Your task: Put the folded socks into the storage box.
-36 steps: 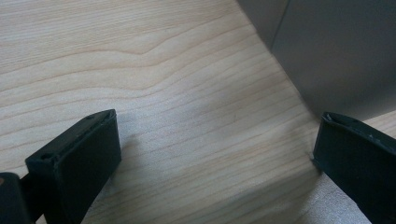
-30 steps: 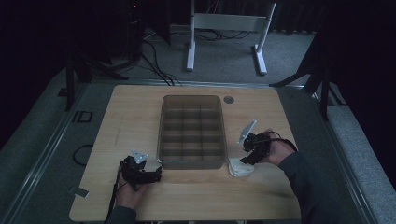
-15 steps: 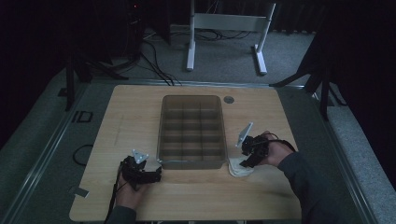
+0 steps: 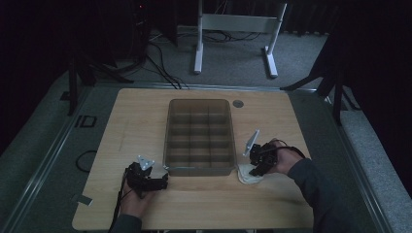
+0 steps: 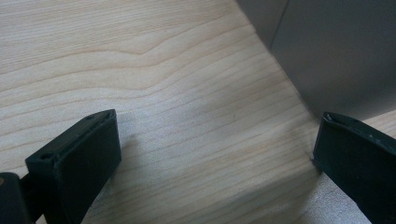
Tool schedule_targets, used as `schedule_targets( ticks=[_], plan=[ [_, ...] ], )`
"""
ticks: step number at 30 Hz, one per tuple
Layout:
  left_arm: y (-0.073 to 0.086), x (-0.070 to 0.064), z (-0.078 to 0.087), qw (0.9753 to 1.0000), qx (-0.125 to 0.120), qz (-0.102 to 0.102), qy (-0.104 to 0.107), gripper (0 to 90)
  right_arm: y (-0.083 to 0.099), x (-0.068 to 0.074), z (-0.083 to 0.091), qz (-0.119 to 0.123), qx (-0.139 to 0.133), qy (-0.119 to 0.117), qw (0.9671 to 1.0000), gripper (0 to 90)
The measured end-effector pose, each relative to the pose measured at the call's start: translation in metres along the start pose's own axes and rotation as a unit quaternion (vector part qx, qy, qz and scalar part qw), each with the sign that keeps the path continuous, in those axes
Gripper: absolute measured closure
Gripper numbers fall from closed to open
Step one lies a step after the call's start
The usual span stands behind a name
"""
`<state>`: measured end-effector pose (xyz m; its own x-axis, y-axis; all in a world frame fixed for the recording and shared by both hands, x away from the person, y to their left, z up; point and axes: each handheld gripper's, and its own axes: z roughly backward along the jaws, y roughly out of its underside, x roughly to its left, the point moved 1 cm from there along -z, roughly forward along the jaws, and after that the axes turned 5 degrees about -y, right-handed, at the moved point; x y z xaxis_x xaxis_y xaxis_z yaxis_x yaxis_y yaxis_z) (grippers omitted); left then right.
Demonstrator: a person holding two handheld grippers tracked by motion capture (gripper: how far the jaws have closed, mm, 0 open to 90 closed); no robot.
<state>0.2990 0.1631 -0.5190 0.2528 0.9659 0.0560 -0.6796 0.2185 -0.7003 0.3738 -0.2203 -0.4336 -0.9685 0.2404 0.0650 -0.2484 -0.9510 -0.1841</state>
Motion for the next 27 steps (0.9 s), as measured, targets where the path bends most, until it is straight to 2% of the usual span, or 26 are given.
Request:
schedule_targets(
  ticks=[5,14,27],
  plan=[
    [0.0,0.0,0.0,1.0,0.0,0.0,0.0,1.0,-0.001,0.0,-0.003,0.003,0.01,-0.006,0.9999,55.7],
    [0.0,0.0,0.0,1.0,0.0,0.0,0.0,1.0,-0.003,0.001,-0.01,0.006,0.027,-0.016,0.9995,49.2],
    [0.0,0.0,0.0,1.0,0.0,-0.001,0.0,1.0,-0.008,0.007,-0.028,0.015,0.061,-0.008,0.998,42.1]
  ],
)
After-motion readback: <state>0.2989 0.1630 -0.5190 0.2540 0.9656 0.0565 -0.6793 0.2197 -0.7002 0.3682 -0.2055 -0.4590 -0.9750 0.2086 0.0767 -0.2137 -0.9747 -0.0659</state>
